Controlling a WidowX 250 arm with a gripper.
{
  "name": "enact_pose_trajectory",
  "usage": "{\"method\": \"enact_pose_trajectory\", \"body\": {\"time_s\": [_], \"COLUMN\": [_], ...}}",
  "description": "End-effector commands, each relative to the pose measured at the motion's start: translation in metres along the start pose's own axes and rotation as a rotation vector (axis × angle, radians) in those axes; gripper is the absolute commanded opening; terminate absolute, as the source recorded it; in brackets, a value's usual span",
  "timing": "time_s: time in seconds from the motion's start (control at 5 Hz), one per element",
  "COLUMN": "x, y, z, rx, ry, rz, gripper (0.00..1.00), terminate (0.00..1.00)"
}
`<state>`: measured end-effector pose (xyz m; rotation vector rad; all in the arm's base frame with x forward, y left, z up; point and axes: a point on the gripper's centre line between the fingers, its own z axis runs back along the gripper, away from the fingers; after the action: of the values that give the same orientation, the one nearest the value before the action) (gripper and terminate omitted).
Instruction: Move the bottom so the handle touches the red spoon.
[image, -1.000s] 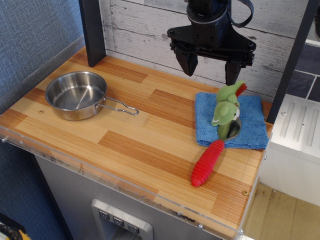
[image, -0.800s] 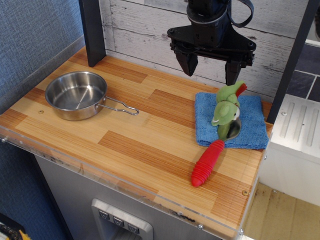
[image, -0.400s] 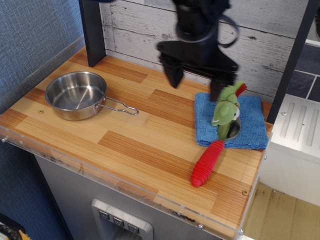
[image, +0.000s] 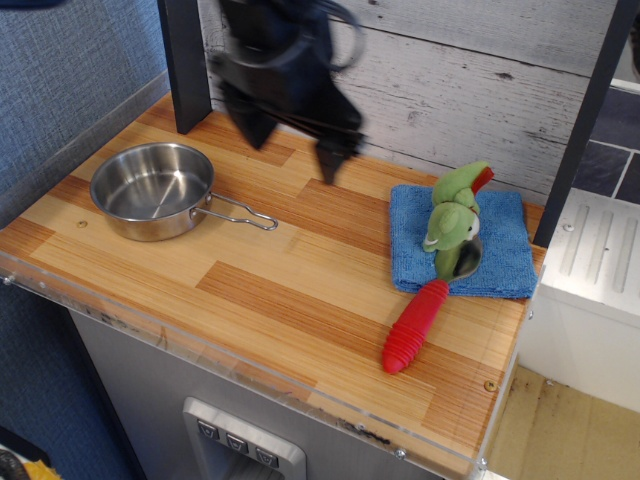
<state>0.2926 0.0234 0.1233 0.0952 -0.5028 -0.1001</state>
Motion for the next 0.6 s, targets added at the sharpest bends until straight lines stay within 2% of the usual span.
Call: {"method": "enact_pose_trajectory", "body": {"time_s": [0.0, 0.2, 0.4], "x": [-0.033, -0.050, -0.057], "y": [0.050, 0.069, 0.088], "z": [0.022, 0.020, 0.014], "rx": [0.102, 0.136, 0.170], "ry": [0.028, 0.058, 0.049], "rz": [-0.230, -0.333, -0.371], "gripper": [1.00, 1.00, 1.00], "terminate": [0.00, 0.00, 0.00]}}
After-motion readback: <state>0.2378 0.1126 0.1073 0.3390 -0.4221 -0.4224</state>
